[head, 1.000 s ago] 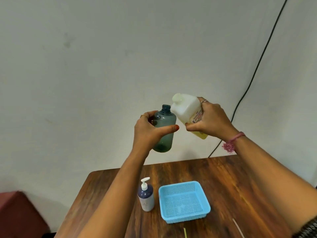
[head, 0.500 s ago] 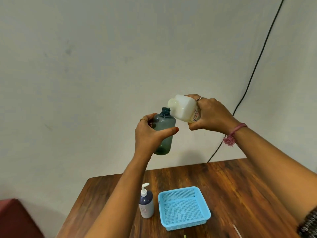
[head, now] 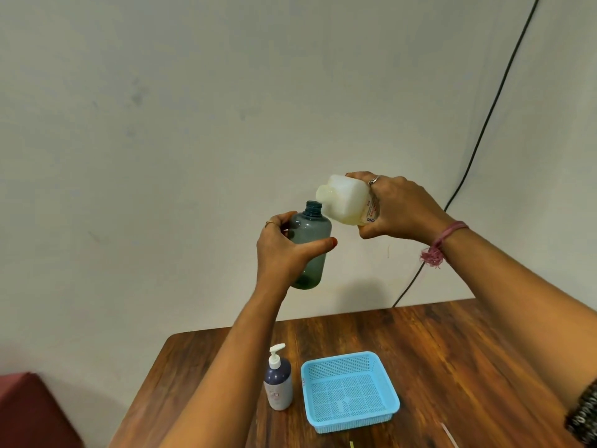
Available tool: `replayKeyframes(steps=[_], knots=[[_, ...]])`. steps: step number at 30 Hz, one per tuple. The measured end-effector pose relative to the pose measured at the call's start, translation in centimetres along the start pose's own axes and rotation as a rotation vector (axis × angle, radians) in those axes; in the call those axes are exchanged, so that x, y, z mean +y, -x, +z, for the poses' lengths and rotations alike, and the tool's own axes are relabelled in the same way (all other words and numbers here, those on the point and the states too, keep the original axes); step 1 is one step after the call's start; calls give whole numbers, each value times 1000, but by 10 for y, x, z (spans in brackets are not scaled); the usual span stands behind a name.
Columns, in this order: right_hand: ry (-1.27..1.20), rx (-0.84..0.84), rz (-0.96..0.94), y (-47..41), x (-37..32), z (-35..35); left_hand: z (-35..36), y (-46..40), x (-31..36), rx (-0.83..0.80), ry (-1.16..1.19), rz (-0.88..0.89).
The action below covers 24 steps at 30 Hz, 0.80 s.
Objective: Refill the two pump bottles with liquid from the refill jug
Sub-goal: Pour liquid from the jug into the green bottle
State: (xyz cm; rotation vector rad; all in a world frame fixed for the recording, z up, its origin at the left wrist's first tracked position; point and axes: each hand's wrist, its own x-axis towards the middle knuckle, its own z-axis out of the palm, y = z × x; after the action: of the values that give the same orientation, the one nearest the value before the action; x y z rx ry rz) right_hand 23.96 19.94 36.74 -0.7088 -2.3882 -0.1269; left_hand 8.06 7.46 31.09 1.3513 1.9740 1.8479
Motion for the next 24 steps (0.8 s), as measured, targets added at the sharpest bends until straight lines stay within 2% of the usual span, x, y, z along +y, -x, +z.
replayKeyframes(steps=[24], knots=[[127,-1,-38,-3,-24,-9,-13,4,-4,24,41,20]])
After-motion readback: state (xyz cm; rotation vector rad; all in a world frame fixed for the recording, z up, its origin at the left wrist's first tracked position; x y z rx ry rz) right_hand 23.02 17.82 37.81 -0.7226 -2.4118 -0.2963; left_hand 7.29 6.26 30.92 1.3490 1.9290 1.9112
